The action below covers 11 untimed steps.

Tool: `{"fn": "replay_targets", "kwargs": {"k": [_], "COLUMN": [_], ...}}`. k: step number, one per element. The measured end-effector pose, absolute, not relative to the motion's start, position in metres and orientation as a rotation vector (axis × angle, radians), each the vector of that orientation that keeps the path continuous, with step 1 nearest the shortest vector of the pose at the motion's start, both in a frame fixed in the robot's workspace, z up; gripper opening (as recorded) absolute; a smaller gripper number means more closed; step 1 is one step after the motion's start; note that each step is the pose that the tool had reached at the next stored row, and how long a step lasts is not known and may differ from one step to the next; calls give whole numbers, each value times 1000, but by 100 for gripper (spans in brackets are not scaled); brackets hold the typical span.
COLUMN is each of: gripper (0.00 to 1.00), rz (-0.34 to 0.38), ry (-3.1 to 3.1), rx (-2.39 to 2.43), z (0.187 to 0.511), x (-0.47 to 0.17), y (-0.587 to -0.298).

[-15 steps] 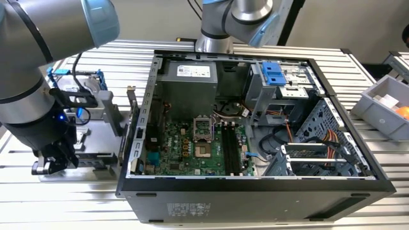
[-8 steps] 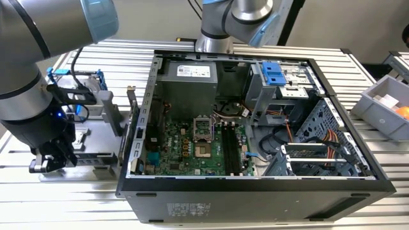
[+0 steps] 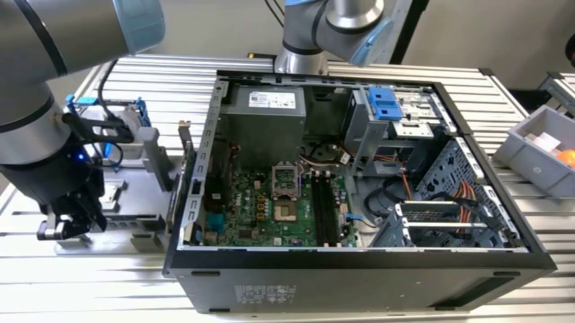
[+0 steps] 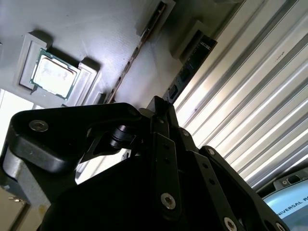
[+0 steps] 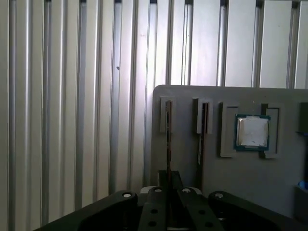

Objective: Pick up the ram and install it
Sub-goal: 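Pick up the ram and move it above insertion slot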

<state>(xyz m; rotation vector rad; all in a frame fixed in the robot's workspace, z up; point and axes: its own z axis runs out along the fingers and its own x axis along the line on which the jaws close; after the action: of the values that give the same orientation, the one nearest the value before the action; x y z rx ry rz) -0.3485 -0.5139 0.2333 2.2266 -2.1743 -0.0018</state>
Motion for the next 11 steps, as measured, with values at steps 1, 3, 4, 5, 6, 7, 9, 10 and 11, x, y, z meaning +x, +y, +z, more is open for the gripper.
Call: {"fn": "replay_targets", "kwargs": {"k": [1, 3, 4, 5, 6, 7, 9, 10, 11], "gripper": [0, 0, 0, 0, 0, 0, 0, 0, 0], "rz": [-2, -2, -2, -2, -2, -2, -2, -2, -2], "ry": [-2174, -2174, -2174, -2174, -2174, -2174, -2174, -2174, -2174], "rx": [2227, 2227, 2227, 2227, 2227, 2227, 2227, 2227, 2227], "z": [234, 236, 237, 238, 239, 240, 242, 242, 243], "x": [-349, -349, -349, -349, -349, -349, -349, -349, -349], "y": [-514, -514, -514, -514, -514, -514, -514, -514, -514]}}
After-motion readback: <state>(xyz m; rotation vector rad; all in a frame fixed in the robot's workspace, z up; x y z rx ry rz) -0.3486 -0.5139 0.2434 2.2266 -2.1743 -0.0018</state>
